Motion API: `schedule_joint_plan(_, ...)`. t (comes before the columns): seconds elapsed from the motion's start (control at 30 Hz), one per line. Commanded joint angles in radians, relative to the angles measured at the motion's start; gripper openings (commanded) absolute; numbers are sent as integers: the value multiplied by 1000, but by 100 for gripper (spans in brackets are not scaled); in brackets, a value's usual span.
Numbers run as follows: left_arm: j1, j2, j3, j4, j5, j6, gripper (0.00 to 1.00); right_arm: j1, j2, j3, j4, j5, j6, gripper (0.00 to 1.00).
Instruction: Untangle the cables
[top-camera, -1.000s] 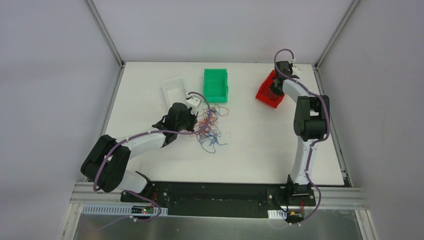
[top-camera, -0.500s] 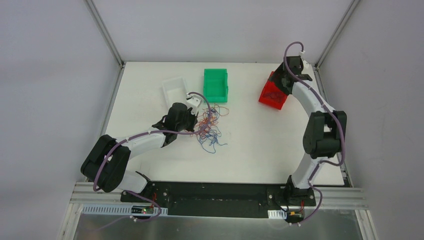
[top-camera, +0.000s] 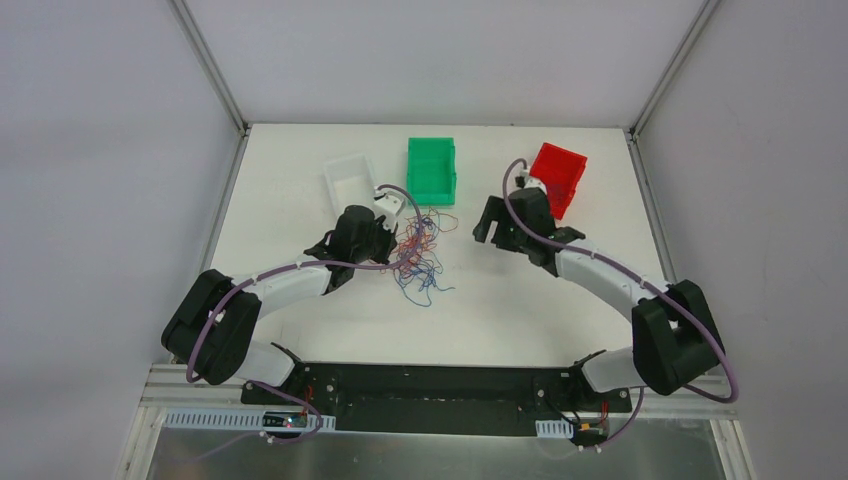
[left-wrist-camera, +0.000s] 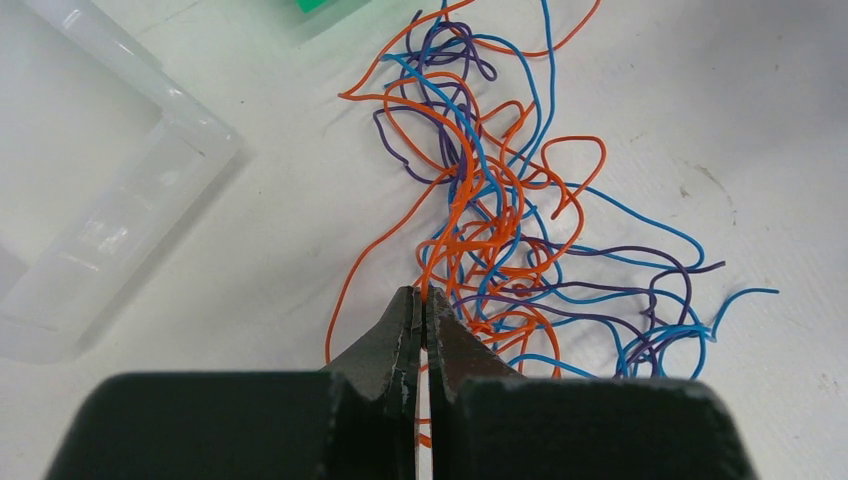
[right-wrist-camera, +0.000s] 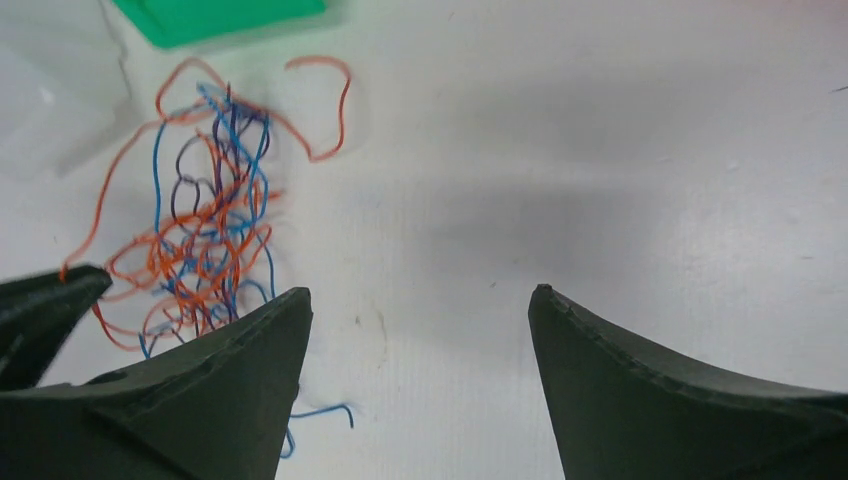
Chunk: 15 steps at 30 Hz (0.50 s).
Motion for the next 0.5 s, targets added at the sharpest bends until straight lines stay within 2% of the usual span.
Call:
schedule_joint_plan(0.0, 11, -22, 2, 54, 63, 13, 0, 112, -29, -96, 261, -57, -29, 83)
schedule_joint_plan(0.23, 11, -29, -5, 84, 81, 10, 0, 213, 36, -214, 540, -126, -6, 80)
schedule_joint_plan(0.47, 11, -32, -14, 127, 50, -51, 0, 251, 103, -162, 527, -137, -6, 77)
